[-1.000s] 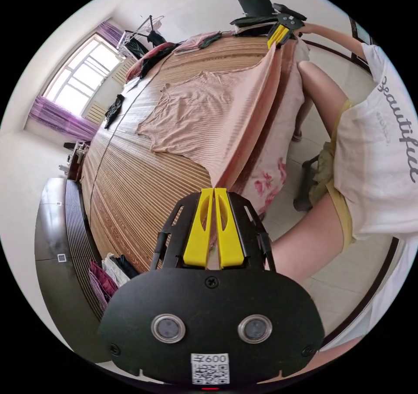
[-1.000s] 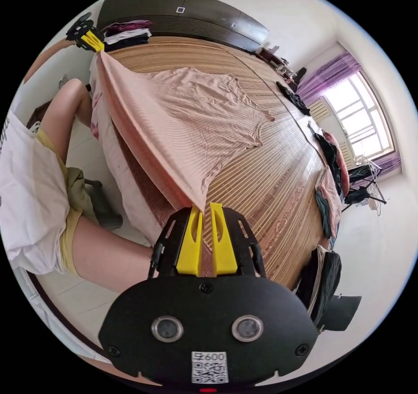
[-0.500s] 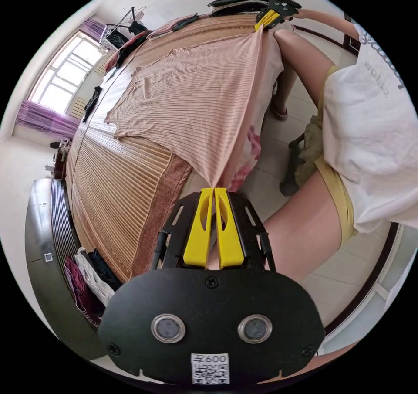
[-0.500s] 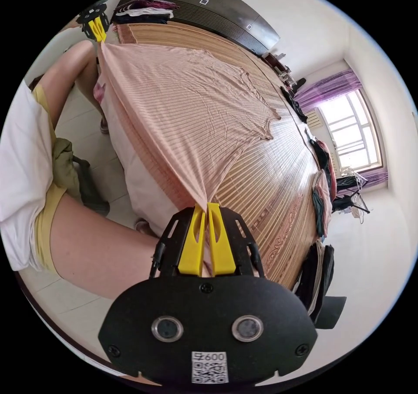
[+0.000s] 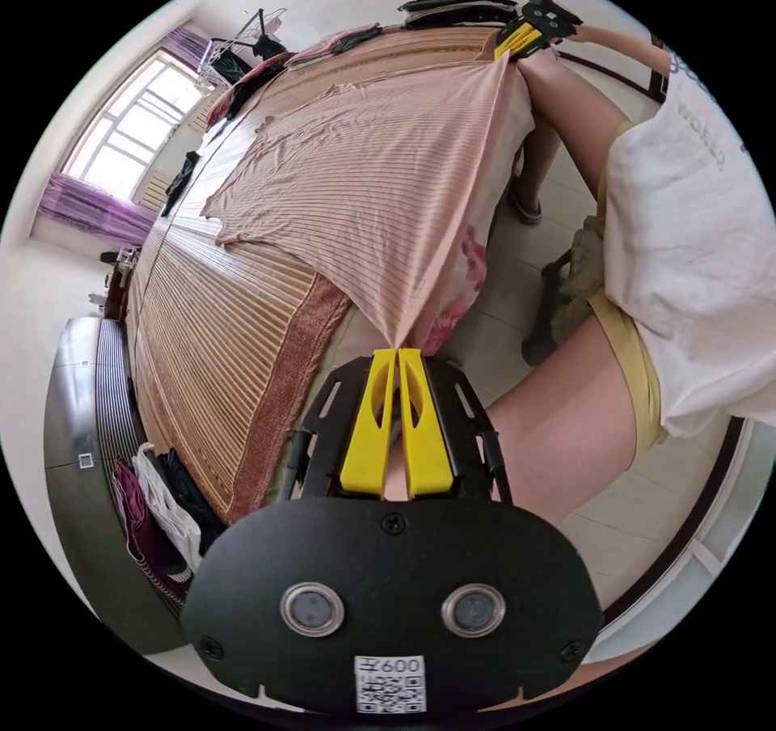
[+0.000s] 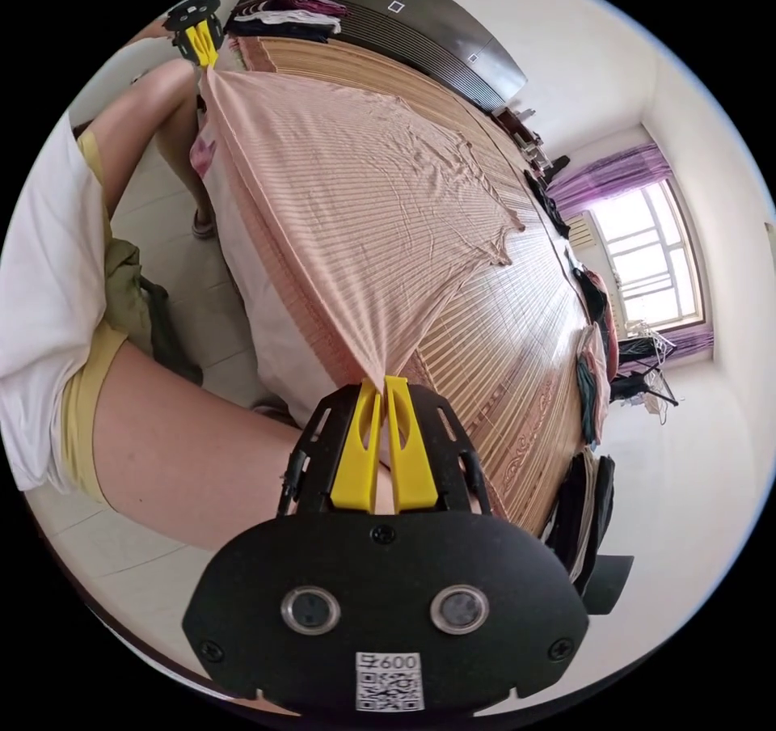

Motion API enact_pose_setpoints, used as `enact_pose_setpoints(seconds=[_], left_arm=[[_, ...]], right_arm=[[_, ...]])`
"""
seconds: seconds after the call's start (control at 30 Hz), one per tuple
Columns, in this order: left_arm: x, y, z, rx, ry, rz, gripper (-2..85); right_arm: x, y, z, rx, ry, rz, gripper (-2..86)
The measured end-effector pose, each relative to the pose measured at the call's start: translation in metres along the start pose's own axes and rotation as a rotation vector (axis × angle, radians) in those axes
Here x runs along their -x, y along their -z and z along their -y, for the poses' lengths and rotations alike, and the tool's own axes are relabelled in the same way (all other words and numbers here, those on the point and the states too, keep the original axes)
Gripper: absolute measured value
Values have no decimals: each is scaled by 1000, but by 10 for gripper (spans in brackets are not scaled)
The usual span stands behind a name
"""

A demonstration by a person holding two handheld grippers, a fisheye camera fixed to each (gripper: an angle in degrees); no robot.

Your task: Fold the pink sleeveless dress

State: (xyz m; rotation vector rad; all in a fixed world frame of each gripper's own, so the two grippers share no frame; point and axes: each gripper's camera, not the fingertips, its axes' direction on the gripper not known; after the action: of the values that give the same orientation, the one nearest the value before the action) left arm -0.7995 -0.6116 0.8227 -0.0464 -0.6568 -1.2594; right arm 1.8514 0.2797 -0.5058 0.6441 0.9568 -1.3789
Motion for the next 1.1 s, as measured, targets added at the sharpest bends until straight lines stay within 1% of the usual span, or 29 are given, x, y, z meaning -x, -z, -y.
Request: enact_pose_setpoints(seconds=[0.1, 0.23, 0.4, 0.57, 0.77, 0.97, 1.1], left_arm=[[-6, -2, -3, 22, -34, 38, 12], [5, -1, -13, 21, 4, 17, 13], [3, -5, -19, 33, 11, -14, 12], [-15, -9, -25, 50, -23, 35, 11], [-33, -18, -42, 44, 15, 84, 12], [-53, -27, -59, 36, 25, 181, 13], [-56, -21, -72, 24, -17, 236, 14]], right_arm=[[4, 5, -2, -6, -18, 7, -8], [4, 12, -2, -10, -75, 66, -8], [11, 15, -3, -12, -92, 41, -8], [13, 9, 0, 2, -86, 42, -8], [17, 2, 1, 13, -75, 27, -8], [18, 2, -5, 5, -101, 29, -8], [18, 2, -9, 14, -50, 34, -8]])
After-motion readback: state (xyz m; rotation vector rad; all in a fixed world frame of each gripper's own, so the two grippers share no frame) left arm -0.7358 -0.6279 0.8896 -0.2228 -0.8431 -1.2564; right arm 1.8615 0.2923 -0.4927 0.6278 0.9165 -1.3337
